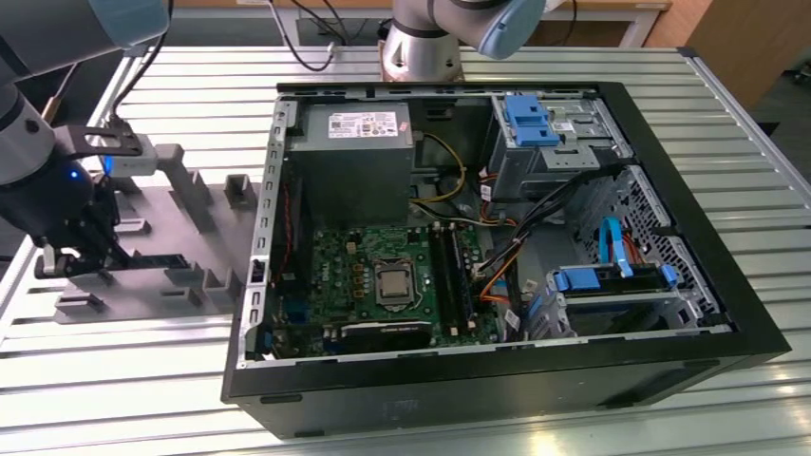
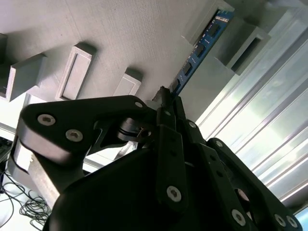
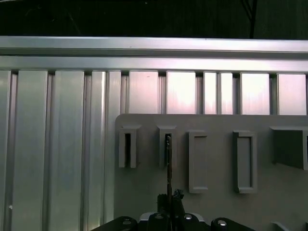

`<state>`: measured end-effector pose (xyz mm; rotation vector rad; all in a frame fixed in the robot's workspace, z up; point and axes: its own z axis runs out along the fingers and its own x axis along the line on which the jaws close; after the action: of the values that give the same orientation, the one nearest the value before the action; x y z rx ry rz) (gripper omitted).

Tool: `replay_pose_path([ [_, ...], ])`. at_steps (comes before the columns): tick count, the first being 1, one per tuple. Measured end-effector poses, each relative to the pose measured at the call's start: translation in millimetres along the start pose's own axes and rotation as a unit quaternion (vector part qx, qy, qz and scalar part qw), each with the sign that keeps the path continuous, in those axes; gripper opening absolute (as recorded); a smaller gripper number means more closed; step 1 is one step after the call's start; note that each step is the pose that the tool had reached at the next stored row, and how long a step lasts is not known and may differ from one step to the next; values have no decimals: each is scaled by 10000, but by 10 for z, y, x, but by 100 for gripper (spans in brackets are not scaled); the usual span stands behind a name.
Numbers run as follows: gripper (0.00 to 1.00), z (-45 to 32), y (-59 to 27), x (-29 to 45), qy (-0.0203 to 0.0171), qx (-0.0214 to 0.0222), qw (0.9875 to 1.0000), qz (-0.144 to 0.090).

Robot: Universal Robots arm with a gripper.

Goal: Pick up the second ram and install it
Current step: 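Pick up the second ram and move it above second insertion slot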

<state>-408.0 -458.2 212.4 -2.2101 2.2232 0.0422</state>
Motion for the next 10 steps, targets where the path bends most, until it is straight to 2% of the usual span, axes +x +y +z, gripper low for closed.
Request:
replay_pose_path([
  [10, 14, -40, 1, -1, 2, -2, 10000, 0],
])
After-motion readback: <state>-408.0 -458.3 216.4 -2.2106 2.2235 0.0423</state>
